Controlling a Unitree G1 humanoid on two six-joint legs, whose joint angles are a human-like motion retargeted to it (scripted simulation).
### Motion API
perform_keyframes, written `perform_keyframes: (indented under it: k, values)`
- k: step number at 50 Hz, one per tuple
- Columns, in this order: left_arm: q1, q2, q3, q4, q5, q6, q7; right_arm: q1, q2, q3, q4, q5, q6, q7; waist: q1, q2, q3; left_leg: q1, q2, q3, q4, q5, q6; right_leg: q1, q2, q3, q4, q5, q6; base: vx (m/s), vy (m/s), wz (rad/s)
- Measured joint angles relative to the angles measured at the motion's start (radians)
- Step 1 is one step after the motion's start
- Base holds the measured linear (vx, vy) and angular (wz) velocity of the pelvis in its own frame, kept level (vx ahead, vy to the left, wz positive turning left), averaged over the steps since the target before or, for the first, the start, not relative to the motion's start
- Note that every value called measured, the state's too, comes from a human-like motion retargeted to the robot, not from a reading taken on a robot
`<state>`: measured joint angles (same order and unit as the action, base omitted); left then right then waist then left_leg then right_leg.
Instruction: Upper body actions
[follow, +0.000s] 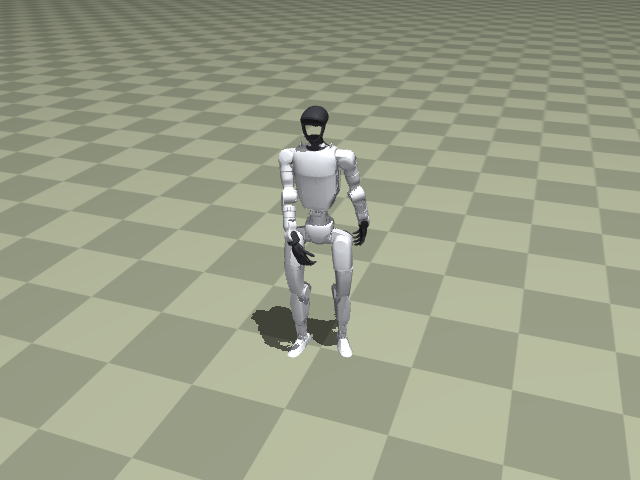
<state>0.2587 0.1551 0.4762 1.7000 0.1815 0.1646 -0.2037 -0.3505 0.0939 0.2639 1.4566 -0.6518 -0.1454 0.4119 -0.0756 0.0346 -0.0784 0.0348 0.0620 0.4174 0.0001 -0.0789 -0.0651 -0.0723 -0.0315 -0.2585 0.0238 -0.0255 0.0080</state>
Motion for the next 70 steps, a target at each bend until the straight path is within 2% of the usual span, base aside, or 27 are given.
perform_keyframes:
  k: [5, 11, 14, 17, 20, 22, 24, 25, 30, 34, 37, 43, 48, 55, 59, 62, 65, 70]
  values:
    - [0.193, 0.006, 0.062, 0.000, 0.025, 0.002, -0.065, -0.073, 0.057, 0.057, -0.120, 0.038, -0.116, 0.057, -0.011, 0.004, -0.005, 0.002, 0.010, 0.024, -0.002, -0.003, -0.007, -0.017, 0.010, 0.023, 0.003, 0.005, -0.002, -0.01, -0.02, -0.21]
    - [0.141, 0.012, 0.028, 0.000, -0.033, 0.033, -0.018, -0.002, 0.009, 0.074, -0.115, -0.028, -0.141, 0.015, -0.020, -0.010, -0.012, -0.013, 0.009, 0.002, 0.002, 0.005, -0.006, -0.009, 0.005, 0.003, 0.000, -0.002, 0.000, 0.01, -0.01, 0.14]
    - [-0.010, 0.002, -0.006, 0.000, -0.082, 0.028, 0.015, 0.082, -0.050, 0.021, -0.041, -0.091, -0.102, -0.052, -0.016, -0.019, -0.013, -0.024, 0.001, -0.026, 0.007, 0.010, -0.002, 0.005, -0.004, -0.023, -0.005, -0.009, 0.001, 0.01, 0.02, 0.46]
    - [-0.197, -0.019, -0.061, 0.000, -0.126, 0.007, 0.054, 0.167, -0.117, -0.065, 0.096, -0.123, -0.025, -0.160, -0.005, -0.031, -0.011, -0.033, -0.008, -0.056, 0.014, 0.016, 0.003, 0.027, -0.013, -0.054, -0.012, -0.016, 0.003, 0.01, 0.03, 0.52]
    - [-0.380, -0.050, -0.105, -0.017, -0.121, -0.029, 0.039, 0.247, -0.186, -0.166, 0.243, -0.101, 0.097, -0.274, -0.004, -0.047, -0.008, -0.042, -0.015, -0.087, 0.020, 0.022, 0.007, 0.049, -0.022, -0.085, -0.018, -0.024, 0.007, 0.00, -0.01, 0.51]
    - [-0.473, -0.083, -0.142, -0.071, -0.105, -0.057, 0.009, 0.334, -0.238, -0.210, 0.243, -0.056, 0.204, -0.308, -0.007, -0.055, -0.005, -0.048, -0.019, -0.102, 0.023, 0.026, 0.009, 0.060, -0.025, -0.100, -0.023, -0.027, 0.010, 0.02, -0.02, 0.38]
    - [-0.547, -0.114, -0.187, -0.139, -0.090, -0.094, -0.006, 0.410, -0.282, -0.250, 0.243, -0.019, 0.260, -0.352, -0.015, -0.057, -0.003, -0.050, -0.020, -0.111, 0.025, 0.027, 0.010, 0.069, -0.027, -0.110, -0.027, -0.030, 0.011, 0.03, 0.01, 0.24]
    - [-0.580, -0.127, -0.209, -0.174, -0.081, -0.114, -0.009, 0.446, -0.300, -0.272, 0.243, -0.004, 0.272, -0.381, -0.019, -0.056, -0.002, -0.051, -0.021, -0.114, 0.026, 0.027, 0.010, 0.073, -0.027, -0.114, -0.028, -0.031, 0.010, 0.00, 0.00, 0.00]
    - [-0.683, -0.156, -0.289, -0.334, 0.000, -0.205, 0.025, 0.552, -0.363, -0.336, 0.243, 0.004, 0.228, -0.471, -0.036, -0.049, -0.004, -0.058, -0.016, -0.109, 0.035, 0.023, 0.007, 0.070, -0.029, -0.110, -0.028, -0.033, 0.009, 0.00, 0.00, 0.00]
    - [-0.699, -0.148, -0.311, -0.359, 0.045, -0.230, 0.117, 0.567, -0.379, -0.334, 0.243, 0.019, 0.256, -0.500, -0.028, -0.044, -0.005, -0.058, -0.014, -0.096, 0.034, 0.021, 0.007, 0.062, -0.028, -0.097, -0.028, -0.029, 0.006, -0.01, 0.01, -0.09]
    - [-0.665, -0.138, -0.306, -0.329, 0.052, -0.220, 0.102, 0.532, -0.363, -0.294, 0.243, 0.052, 0.281, -0.505, -0.017, -0.038, -0.005, -0.057, -0.014, -0.089, 0.033, 0.020, 0.007, 0.055, -0.027, -0.089, -0.027, -0.026, 0.006, 0.00, 0.00, 0.00]
    - [-0.499, -0.094, -0.234, -0.186, 0.060, -0.153, 0.024, 0.335, -0.258, -0.140, 0.243, 0.004, 0.221, -0.421, -0.013, -0.027, -0.002, -0.045, -0.017, -0.088, 0.022, 0.020, 0.010, 0.050, -0.027, -0.088, -0.023, -0.022, 0.005, 0.00, 0.00, 0.00]
    - [-0.268, -0.032, -0.103, -0.045, 0.068, -0.083, 0.013, 0.093, -0.111, -0.037, 0.206, -0.072, 0.085, -0.194, -0.013, -0.009, 0.001, -0.023, -0.011, -0.049, 0.009, 0.013, 0.006, 0.027, -0.016, -0.048, -0.013, -0.011, 0.001, -0.01, -0.01, -0.35]
    - [0.109, -0.008, 0.014, 0.000, -0.030, -0.022, -0.025, -0.044, 0.054, 0.042, -0.092, 0.024, -0.085, 0.097, -0.030, 0.005, 0.005, -0.003, 0.004, 0.013, -0.005, 0.004, -0.004, -0.009, 0.005, 0.014, -0.002, 0.002, -0.002, 0.02, -0.03, -0.44]
    - [0.198, -0.012, 0.027, 0.000, -0.042, 0.001, -0.038, -0.057, 0.065, 0.095, -0.153, 0.019, -0.162, 0.083, -0.036, 0.006, 0.002, 0.000, 0.010, 0.026, -0.006, 0.001, -0.007, -0.015, 0.009, 0.027, 0.000, 0.004, -0.001, 0.00, -0.01, -0.12]
    - [0.167, -0.008, -0.009, 0.000, -0.074, 0.013, -0.008, -0.023, 0.035, 0.118, -0.142, -0.026, -0.189, 0.042, -0.039, 0.004, 0.001, -0.003, 0.010, 0.019, -0.004, 0.002, -0.006, -0.011, 0.009, 0.021, -0.001, 0.002, 0.000, 0.00, 0.00, 0.08]
    - [0.042, -0.006, -0.078, 0.000, -0.109, 0.004, 0.033, 0.043, -0.020, 0.086, -0.074, -0.098, -0.155, 0.003, -0.039, 0.001, -0.001, -0.011, 0.005, -0.004, -0.001, 0.007, -0.003, 0.000, 0.002, -0.002, -0.004, -0.003, 0.000, 0.01, 0.02, 0.37]
    - [-0.281, -0.015, -0.193, 0.000, -0.101, -0.050, 0.058, 0.173, -0.133, -0.076, 0.152, -0.157, -0.013, -0.195, -0.026, -0.014, -0.001, -0.027, -0.008, -0.051, 0.008, 0.016, 0.005, 0.030, -0.010, -0.048, -0.017, -0.013, 0.004, -0.01, 0.01, 0.48]
